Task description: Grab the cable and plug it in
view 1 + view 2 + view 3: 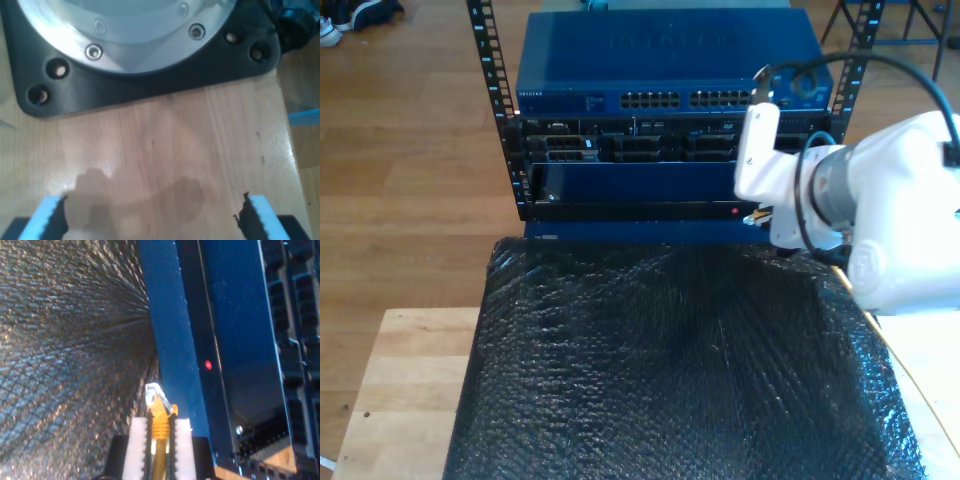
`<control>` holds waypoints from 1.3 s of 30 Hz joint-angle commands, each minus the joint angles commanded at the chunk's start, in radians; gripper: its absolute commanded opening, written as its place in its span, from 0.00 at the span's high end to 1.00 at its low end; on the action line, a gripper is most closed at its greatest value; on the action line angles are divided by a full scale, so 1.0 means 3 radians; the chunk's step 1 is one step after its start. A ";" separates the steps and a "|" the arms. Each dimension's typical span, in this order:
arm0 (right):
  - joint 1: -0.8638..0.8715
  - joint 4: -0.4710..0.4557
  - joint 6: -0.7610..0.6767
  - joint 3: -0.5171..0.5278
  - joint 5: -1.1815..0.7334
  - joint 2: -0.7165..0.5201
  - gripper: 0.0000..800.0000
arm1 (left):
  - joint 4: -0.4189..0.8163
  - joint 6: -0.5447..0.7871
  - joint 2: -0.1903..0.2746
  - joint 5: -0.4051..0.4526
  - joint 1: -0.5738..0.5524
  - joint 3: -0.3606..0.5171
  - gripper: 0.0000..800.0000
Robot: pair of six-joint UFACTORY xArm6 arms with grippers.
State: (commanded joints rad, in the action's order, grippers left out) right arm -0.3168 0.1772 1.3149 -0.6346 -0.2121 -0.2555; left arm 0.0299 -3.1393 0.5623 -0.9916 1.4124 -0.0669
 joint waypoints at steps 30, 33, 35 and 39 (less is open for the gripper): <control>0.0020 -0.0107 0.0113 0.0056 0.0910 0.0537 1.00 | 0.0000 0.0000 -0.0005 0.0000 0.0000 0.0000 0.00; 0.0026 -0.0128 0.0118 0.0026 0.0931 0.0568 1.00 | 0.0000 0.0000 -0.0005 0.0000 0.0000 0.0000 0.00; 0.0056 -0.0133 0.0123 0.0015 0.0931 0.0614 1.00 | 0.0000 0.0000 -0.0005 0.0000 0.0000 0.0000 0.00; 0.0056 -0.0169 0.0143 0.0061 0.0951 0.0609 1.00 | 0.0000 0.0000 -0.0005 0.0000 0.0000 0.0000 0.00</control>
State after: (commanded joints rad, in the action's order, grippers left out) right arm -0.3000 0.1266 1.3579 -0.6162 0.0733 -0.0729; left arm 0.0299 -3.1393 0.5608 -0.9916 1.4124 -0.0669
